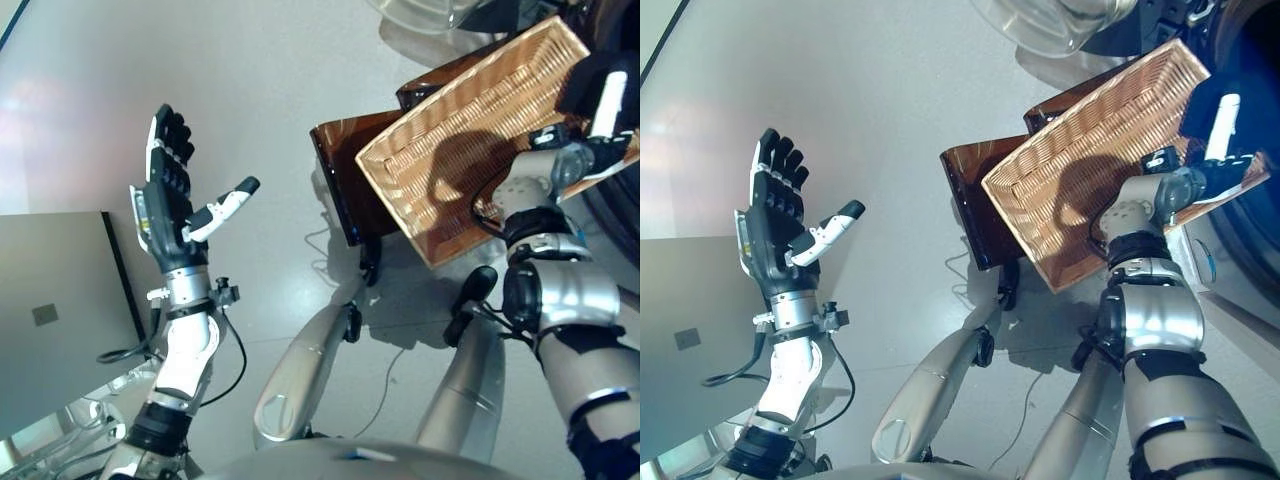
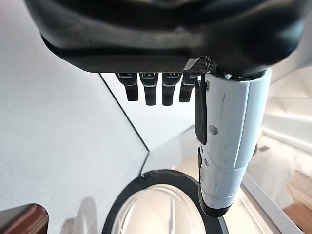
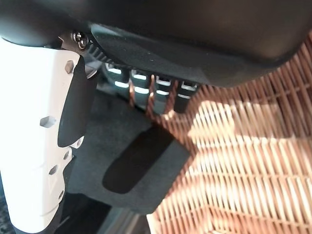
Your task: Pick up the clothes and place them into the washing machine
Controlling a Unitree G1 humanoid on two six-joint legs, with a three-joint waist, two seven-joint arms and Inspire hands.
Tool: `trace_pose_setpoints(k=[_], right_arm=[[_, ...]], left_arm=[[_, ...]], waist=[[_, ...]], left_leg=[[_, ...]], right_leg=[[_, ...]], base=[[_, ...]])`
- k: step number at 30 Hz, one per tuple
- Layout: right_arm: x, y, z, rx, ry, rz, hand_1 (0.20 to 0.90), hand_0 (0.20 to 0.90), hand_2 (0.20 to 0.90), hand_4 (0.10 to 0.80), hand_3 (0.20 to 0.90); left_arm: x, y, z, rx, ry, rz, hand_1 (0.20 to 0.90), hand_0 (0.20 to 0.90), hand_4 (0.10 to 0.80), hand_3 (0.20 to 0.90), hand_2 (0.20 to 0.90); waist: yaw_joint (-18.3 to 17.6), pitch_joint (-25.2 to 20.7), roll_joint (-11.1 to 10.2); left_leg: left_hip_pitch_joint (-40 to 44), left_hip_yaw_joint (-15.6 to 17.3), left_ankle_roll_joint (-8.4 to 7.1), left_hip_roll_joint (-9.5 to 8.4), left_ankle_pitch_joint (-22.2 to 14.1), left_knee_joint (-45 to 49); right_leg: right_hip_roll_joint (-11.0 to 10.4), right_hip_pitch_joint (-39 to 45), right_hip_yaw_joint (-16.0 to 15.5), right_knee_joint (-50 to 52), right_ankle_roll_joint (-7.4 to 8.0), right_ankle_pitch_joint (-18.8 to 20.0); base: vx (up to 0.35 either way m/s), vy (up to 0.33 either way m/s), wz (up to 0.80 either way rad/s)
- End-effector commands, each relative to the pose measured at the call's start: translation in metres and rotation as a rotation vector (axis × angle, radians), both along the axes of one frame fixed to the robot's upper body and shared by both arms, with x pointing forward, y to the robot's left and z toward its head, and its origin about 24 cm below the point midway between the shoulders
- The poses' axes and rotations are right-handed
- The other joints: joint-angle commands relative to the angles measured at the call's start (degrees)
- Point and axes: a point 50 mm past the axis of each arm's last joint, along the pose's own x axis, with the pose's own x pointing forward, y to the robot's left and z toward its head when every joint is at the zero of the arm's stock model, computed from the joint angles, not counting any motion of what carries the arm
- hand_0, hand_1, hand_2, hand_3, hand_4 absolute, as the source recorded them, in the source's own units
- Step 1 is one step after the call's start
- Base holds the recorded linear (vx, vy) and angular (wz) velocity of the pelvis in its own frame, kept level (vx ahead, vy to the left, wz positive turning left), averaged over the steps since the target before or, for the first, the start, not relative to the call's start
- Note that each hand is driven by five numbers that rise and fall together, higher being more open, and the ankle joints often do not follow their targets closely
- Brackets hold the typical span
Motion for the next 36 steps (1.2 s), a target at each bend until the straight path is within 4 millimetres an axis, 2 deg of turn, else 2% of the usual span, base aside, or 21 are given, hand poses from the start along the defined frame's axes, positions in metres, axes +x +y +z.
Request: trace_pose_setpoints(k=[1,8,16,20,24,26,28,29,30,31,32,34,35,36], right_arm=[[-0.061,-0.041,0.166,-0.578,-0.388,-0.211,0.9,0.9,0.9,0.8,0.9],[-0.088,-0.057,0.193,-0.637,-0.443,-0.294,0.9,0.9,0.9,0.8,0.9],[-0.091,-0.065,0.186,-0.657,-0.382,-0.327,0.9,0.9,0.9,0.8,0.9],[-0.113,-0.069,0.192,-0.656,-0.497,-0.41,0.9,0.9,0.9,0.8,0.9],[-0.11,-0.074,0.178,-0.648,-0.454,-0.412,0.9,0.9,0.9,0.8,0.9],[-0.099,-0.075,0.156,-0.634,-0.381,-0.382,0.9,0.9,0.9,0.8,0.9],[-0.076,-0.073,0.119,-0.572,-0.269,-0.311,0.9,0.9,0.9,0.8,0.9],[-0.07,-0.072,0.107,-0.566,-0.218,-0.285,0.9,0.9,0.9,0.8,0.9],[-0.07,-0.072,0.106,-0.566,-0.218,-0.284,0.9,0.9,0.9,0.8,0.9],[-0.052,-0.061,0.073,-0.516,-0.139,-0.206,0.9,0.9,0.9,0.8,0.9],[-0.052,-0.061,0.073,-0.515,-0.139,-0.204,0.9,0.9,0.9,0.8,0.9],[-0.036,-0.047,0.043,-0.476,-0.061,-0.122,0.9,0.9,0.9,0.8,0.9],[-0.027,-0.036,0.018,-0.437,0.005,-0.069,0.9,0.9,0.9,0.8,0.9],[-0.027,-0.036,0.018,-0.437,0.005,-0.069,0.9,0.9,0.9,0.8,0.9]], left_arm=[[-0.012,0.015,0.028,-0.056,-0.192,0.015,0.9,0.9,0.8,0.9,0.9],[-0.01,0.021,0.025,-0.051,-0.172,0.002,0.9,0.9,0.8,0.9,0.9],[-0.01,0.024,0.021,-0.057,-0.15,-0.007,0.9,0.9,0.8,0.9,0.9],[-0.011,0.03,0.023,-0.04,-0.158,0.019,0.9,0.9,0.8,0.9,0.9],[-0.011,0.031,0.022,-0.033,-0.155,0.019,0.9,0.9,0.8,0.9,0.9],[-0.011,0.03,0.022,-0.039,-0.154,0.018,0.9,0.9,0.8,0.9,0.9],[-0.011,0.028,0.023,-0.058,-0.165,0.014,0.9,0.9,0.8,0.9,0.9],[-0.011,0.028,0.023,-0.061,-0.164,0.015,0.9,0.9,0.8,0.9,0.9],[-0.011,0.028,0.023,-0.06,-0.164,0.015,0.9,0.9,0.8,0.9,0.9],[-0.009,0.026,0.022,-0.063,-0.162,0.013,0.9,0.9,0.8,0.9,0.9],[-0.009,0.027,0.022,-0.061,-0.162,0.015,0.9,0.9,0.8,0.9,0.9],[-0.006,0.023,0.022,-0.072,-0.162,0.007,0.9,0.9,0.8,0.9,0.9],[-0.005,0.021,0.022,-0.069,-0.161,-0.006,0.9,0.9,0.8,0.9,0.9],[-0.005,0.021,0.022,-0.069,-0.16,-0.006,0.9,0.9,0.8,0.9,0.9]], waist=[[-0.9,-4.5,1.7],[-3.0,-5.9,1.0],[-4.1,-7.5,0.5],[-4.8,-8.0,0.5],[-4.8,-8.3,0.4],[-4.8,-8.2,0.6],[-4.5,-8.0,0.5],[-4.5,-7.8,0.4],[-4.5,-7.8,0.4],[-4.5,-7.1,0.4],[-4.5,-7.1,0.3],[-4.3,-6.4,0.3],[-4.0,-5.8,0.3],[-4.0,-5.8,0.2]], left_leg=[[1.2,-1.8,-6.45,3.03,-8.3,3.9],[6.4,-1.1,-6.93,2.78,-7.5,0.5],[10.7,-1.2,-7.07,2.8,-7.3,-1.3],[12.6,-1.5,-7.2,2.62,-7.1,-2.4],[13.4,-1.6,-7.1,2.67,-7.0,-3.0],[13.8,-1.6,-6.91,2.76,-7.0,-3.2],[14.5,-1.6,-6.8,2.96,-7.0,-3.3],[14.8,-1.6,-6.77,3.0,-7.0,-3.1],[14.9,-1.6,-6.78,3.01,-7.0,-3.1],[15.0,-1.6,-6.69,3.0,-7.1,-3.0],[15.1,-1.5,-6.69,3.01,-7.2,-3.0],[14.7,-1.5,-6.6,3.07,-7.1,-2.8],[14.3,-1.6,-6.6,3.32,-6.9,-2.7],[14.3,-1.6,-6.6,3.32,-6.9,-2.7]], right_leg=[[0.5,7.2,1.3,-12.7,1.29,4.0],[0.4,12.5,1.1,-17.2,1.74,5.4],[0.4,17.6,0.3,-19.5,1.75,5.5],[0.5,20.0,-0.3,-20.5,1.83,5.2],[0.5,20.4,-0.5,-20.3,1.83,5.1],[0.6,20.8,-0.7,-20.3,1.8,5.0],[0.7,22.0,-0.9,-20.7,1.69,5.0],[0.8,22.2,-1.0,-20.6,1.63,5.0],[0.8,22.2,-1.0,-20.6,1.63,5.0],[1.1,22.5,-0.9,-20.8,1.59,5.1],[1.1,22.5,-0.9,-20.8,1.59,5.2],[1.3,22.4,-0.9,-21.1,1.55,5.5],[1.4,22.4,-1.2,-21.3,1.45,5.6],[1.4,22.4,-1.2,-21.3,1.45,5.6]], base=[[-0.079,0.024,-0.29],[0.024,0.005,-0.13],[0.026,-0.013,-0.06],[0.0,0.0,0.0],[0.002,-0.004,-0.02],[-0.003,-0.021,0.03],[0.002,-0.032,-0.01],[0.0,0.0,0.0],[0.0,0.0,0.0],[-0.019,-0.007,-0.04],[-0.036,-0.014,-0.06],[-0.054,-0.03,-0.05],[-0.057,-0.035,-0.01],[-0.051,-0.037,0.02]])
